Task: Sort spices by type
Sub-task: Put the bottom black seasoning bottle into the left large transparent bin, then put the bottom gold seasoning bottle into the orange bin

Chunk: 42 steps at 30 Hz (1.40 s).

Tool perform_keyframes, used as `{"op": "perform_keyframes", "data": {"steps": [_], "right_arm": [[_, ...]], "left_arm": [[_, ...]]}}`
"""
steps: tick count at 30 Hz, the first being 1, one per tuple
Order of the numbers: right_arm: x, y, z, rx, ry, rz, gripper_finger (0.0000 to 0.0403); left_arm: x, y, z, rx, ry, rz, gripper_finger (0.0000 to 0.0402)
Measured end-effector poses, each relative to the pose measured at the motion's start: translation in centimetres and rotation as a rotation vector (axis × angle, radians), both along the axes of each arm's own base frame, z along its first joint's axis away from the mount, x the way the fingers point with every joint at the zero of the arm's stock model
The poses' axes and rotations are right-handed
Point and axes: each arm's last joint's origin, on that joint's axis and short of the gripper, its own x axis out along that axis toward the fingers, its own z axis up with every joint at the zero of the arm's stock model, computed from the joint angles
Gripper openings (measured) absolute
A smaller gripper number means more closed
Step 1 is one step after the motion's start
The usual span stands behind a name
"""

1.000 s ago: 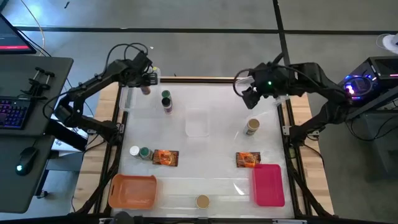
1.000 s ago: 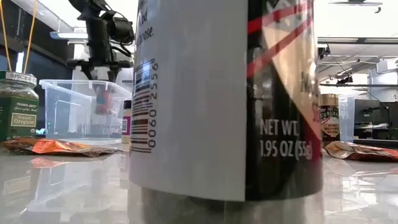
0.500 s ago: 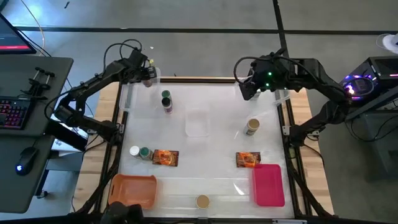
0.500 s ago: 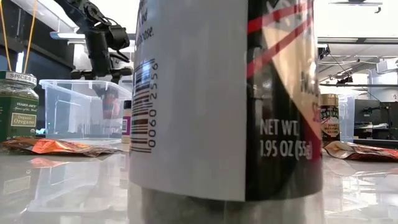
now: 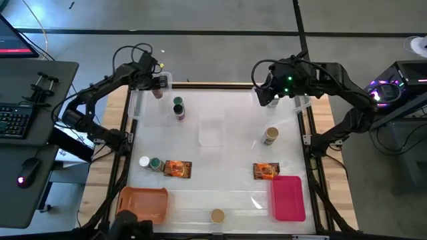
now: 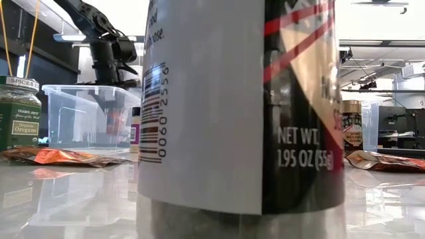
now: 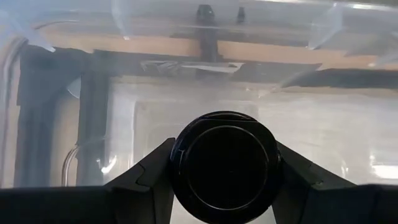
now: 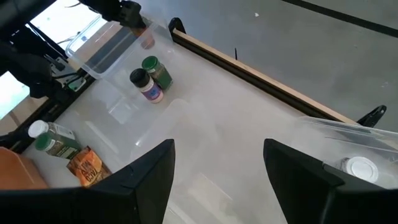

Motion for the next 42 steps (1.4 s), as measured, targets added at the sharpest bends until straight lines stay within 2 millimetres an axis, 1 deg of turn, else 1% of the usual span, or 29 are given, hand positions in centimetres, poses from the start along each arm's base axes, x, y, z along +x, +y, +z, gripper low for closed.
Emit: {"op": "perform_keyframes", "data": {"steps": [6,14,20,24,36,42], "right_arm": [[0.0,0.0,0.0,0.0,0.0,0.0,0.024],[0.0,0.0,0.0,0.001,0.0,0.0,0.024],[0.0,0.0,0.0,0.002,0.0,0.001,0.024],[0.0,0.0,0.0,0.002,0.0,0.001,0.024],[0.0,0.0,0.0,0.002,-0.001,0.001,0.024],[0.0,0.0,0.0,0.002,-0.001,0.002,0.024]], "left_arm": [[0.1,0.2,-0.6,-0.023,0.017,-0.001,0.017],[0.3,0.6,-1.3,-0.037,0.049,0.007,0.0198],[0.3,0.7,-1.3,-0.032,0.048,0.008,0.0202],[0.3,0.7,-1.3,-0.03,0.065,-0.025,0.0207],[0.2,0.5,-1.4,-0.046,0.095,-0.07,0.0271],[0.2,0.5,-1.4,-0.047,0.093,-0.074,0.028]]}}
